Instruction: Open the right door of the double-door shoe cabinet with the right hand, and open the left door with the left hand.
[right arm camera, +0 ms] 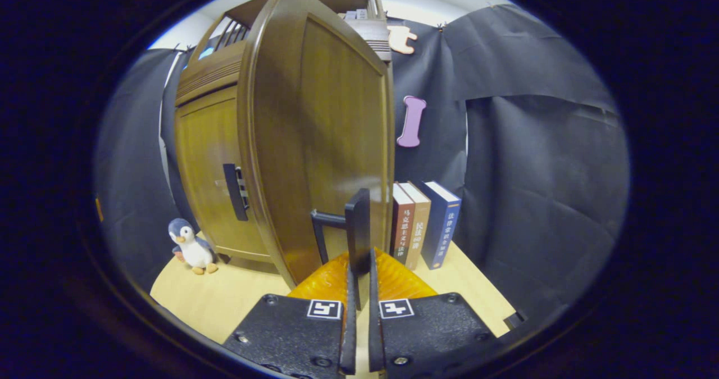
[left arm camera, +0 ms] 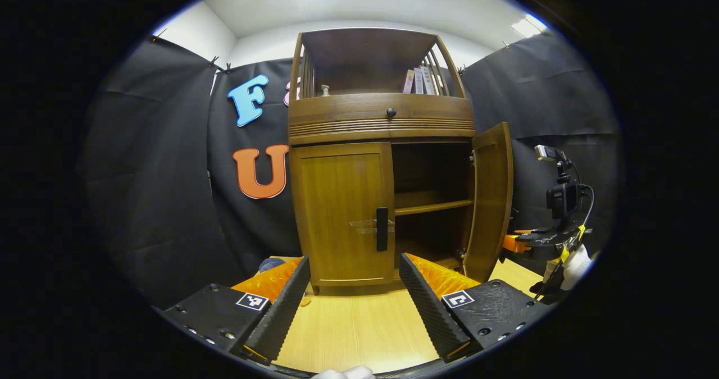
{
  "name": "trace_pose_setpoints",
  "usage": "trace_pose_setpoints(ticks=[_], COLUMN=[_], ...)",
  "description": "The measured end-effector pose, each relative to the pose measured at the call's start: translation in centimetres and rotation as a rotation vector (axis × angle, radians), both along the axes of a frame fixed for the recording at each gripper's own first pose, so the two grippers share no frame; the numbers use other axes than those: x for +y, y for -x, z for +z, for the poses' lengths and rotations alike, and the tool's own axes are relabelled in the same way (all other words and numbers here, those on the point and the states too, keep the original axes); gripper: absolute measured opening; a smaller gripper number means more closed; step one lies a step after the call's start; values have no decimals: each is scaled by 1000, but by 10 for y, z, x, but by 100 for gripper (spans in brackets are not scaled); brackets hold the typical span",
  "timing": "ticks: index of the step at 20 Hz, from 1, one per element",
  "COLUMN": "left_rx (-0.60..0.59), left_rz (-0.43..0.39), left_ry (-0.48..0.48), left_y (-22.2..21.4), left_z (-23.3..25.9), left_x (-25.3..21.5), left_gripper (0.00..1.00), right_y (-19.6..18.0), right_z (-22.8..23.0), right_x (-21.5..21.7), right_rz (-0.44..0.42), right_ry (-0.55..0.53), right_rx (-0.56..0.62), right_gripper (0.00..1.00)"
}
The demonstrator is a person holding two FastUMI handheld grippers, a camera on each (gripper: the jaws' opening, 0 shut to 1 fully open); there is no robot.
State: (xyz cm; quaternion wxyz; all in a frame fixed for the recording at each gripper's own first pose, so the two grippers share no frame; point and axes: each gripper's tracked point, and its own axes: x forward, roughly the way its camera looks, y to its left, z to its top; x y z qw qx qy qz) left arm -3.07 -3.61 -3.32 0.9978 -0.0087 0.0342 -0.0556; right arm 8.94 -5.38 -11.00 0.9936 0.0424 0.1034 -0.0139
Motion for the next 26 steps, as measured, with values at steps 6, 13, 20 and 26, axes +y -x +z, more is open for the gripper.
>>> trace_pose_setpoints(ticks=[6,13,20,26], left_rx=[-6,2,5,17], left_rz=[-12,41,162,242], left_ry=[-11,-3,-10,-16], left_y=[1,13,40,58], left_z=[6,14,22,21], left_x=[-22,-56,-89,-111], left_gripper=[96,96,96,96], right_y=[4,3,-3,-6], right_z=[1,0,1,2], right_x=[-49,-83,-114,-122], right_rz=[-51,54,190,267], right_ry=[-19,-13,2,11], right_rx=[-5,-3,9,6], right_gripper=[4,4,4,4])
